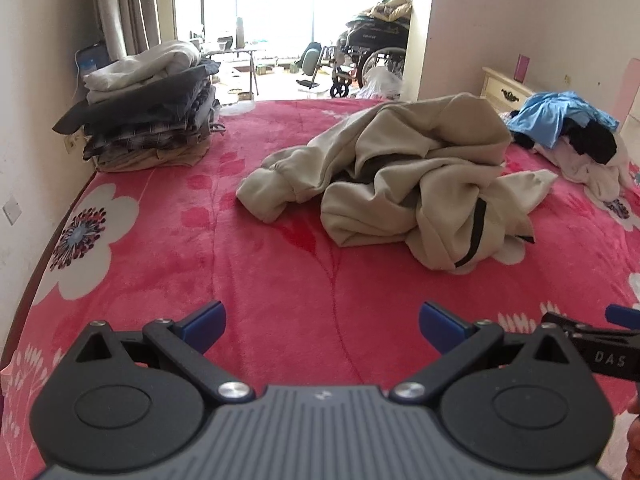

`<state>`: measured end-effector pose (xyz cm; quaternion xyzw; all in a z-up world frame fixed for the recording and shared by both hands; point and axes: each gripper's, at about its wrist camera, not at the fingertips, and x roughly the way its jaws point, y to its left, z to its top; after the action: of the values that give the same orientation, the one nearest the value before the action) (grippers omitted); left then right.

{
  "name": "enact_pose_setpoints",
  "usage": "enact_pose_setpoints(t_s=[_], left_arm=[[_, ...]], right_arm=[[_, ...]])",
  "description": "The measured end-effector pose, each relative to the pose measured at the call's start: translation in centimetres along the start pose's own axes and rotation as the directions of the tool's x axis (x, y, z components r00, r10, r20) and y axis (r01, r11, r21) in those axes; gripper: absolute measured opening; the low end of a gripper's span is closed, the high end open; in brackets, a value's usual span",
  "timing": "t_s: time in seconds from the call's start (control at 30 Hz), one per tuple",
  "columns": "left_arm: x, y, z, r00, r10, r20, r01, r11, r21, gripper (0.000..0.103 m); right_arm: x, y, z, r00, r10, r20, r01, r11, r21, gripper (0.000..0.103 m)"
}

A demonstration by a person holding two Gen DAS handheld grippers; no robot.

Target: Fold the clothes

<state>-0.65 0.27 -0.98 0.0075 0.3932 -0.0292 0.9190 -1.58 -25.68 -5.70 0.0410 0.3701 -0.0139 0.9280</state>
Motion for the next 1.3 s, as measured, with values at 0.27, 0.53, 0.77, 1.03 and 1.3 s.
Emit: enact_pose_setpoints(t_s=[0.27, 0.53, 0.77, 1.03, 1.3], left_arm=[[0.2, 0.6, -0.1, 1.0, 0.017, -0.019, -0.017, 0.999, -0.032, 0.103], [0.7, 1.3, -0.3, 0.997, 0.05, -0.05, -0.053, 0.997, -0.064, 0.103], [1.0, 1.5, -0.1, 0.995, 0.052, -0.085, -0.058, 0.996, -0.068, 0.103], [0.8, 1.4, -0.1, 0.995, 0.073, -0.073, -0.077, 0.996, -0.054, 0.103], [1.0, 1.9, 0.0, 0.988, 0.135, -0.081, -0.14, 0.988, -0.063, 0.103]], right_arm=[[0.0, -0.1, 0.0, 1.0, -0.004, -0.001, 0.004, 1.0, 0.004, 0.102], [0.1, -0.1, 0.0, 1.0, -0.006, -0.005, 0.006, 1.0, 0.008, 0.102], [0.1, -0.1, 0.1, 1.0, -0.007, -0.003, 0.007, 1.0, 0.01, 0.102], [0.2, -0.2, 0.1, 1.0, -0.003, -0.003, 0.003, 1.0, 0.019, 0.102], [0.2, -0.1, 0.1, 1.0, 0.002, -0.008, -0.002, 1.0, 0.016, 0.102]])
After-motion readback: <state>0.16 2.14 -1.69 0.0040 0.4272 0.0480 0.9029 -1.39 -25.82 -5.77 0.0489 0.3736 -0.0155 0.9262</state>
